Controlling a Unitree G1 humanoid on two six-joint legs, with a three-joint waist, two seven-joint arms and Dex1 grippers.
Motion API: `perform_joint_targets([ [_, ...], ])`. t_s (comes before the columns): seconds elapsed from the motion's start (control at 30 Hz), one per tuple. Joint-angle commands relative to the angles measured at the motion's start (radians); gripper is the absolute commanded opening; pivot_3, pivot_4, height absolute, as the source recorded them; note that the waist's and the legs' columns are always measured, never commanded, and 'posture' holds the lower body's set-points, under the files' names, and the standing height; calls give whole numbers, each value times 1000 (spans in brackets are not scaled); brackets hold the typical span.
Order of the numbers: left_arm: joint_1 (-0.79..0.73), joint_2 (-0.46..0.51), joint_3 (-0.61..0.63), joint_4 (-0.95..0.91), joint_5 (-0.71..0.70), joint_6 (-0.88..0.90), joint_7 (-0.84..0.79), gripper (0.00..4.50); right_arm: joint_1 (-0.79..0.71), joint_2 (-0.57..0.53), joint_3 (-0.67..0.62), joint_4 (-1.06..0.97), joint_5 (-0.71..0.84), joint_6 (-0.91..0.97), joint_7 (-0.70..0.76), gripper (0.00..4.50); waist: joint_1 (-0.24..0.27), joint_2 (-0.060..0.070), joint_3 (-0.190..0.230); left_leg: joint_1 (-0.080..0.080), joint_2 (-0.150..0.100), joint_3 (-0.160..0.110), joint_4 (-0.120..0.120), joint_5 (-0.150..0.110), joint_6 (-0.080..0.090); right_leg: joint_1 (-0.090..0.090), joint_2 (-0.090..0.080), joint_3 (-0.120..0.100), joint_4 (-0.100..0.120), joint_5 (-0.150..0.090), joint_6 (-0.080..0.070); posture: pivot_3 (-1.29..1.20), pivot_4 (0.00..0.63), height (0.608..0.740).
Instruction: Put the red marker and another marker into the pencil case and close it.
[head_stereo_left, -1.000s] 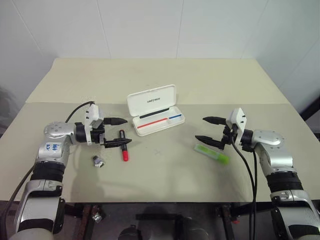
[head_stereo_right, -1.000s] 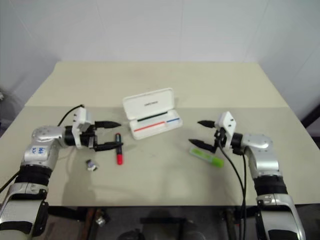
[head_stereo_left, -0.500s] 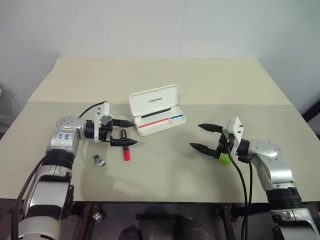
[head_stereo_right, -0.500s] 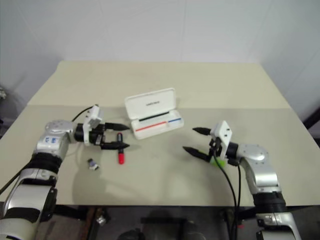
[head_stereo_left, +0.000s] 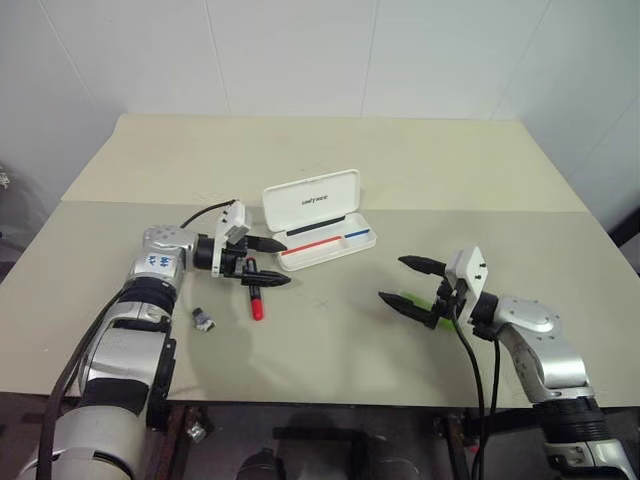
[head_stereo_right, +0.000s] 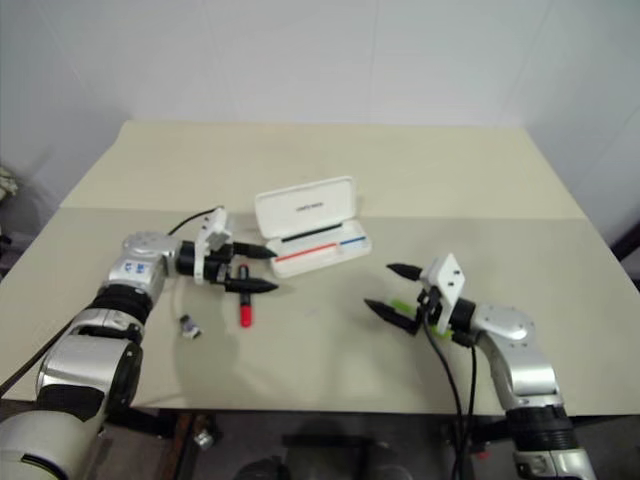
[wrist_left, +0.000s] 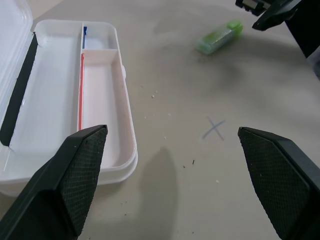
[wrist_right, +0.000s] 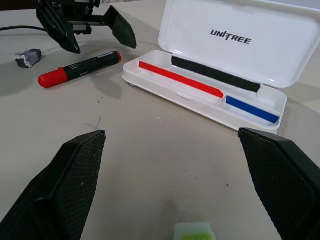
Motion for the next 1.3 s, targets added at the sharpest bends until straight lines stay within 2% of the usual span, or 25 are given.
perform_joint_targets([
  [0.03,-46,-15,-6,38,37,-36,22,4451,3,3,-22,-41,20,-7,-15,4500,0,0,0,0,0,0,1,0,0,0,0,0,0,0,0,0,150,740],
  [0.3,-67,-55,-19,87,102,-66,42,4451,-16,-1,-22,-30,20,-7,-19,4500,-1,0,0,-1,0,0,2,-2,3,0,0,0,0,0,1,0,150,740],
  [0.67,-78,-84,-64,141,213,-101,225,4451,-47,-1,-16,-6,17,-10,-12,4500,-2,0,0,0,0,0,3,-2,3,0,0,0,1,1,1,0,150,740],
  [0.83,-90,-94,-101,155,267,-116,246,4451,-68,1,-12,9,14,-12,-9,4500,-2,-1,0,2,0,0,4,-2,3,2,-1,1,1,1,0,0,150,740],
  [1.03,-107,-82,-206,171,385,-164,254,4451,-86,3,-8,25,12,-16,-6,4500,-5,-1,0,3,0,0,4,-1,2,2,-1,1,1,2,-2,0,150,740],
  [1.3,-131,-97,-208,184,385,-139,233,4451,-99,6,-4,38,9,-24,-2,4500,-6,-1,0,3,0,0,4,-1,2,2,-1,2,1,2,-2,0,150,740],
])
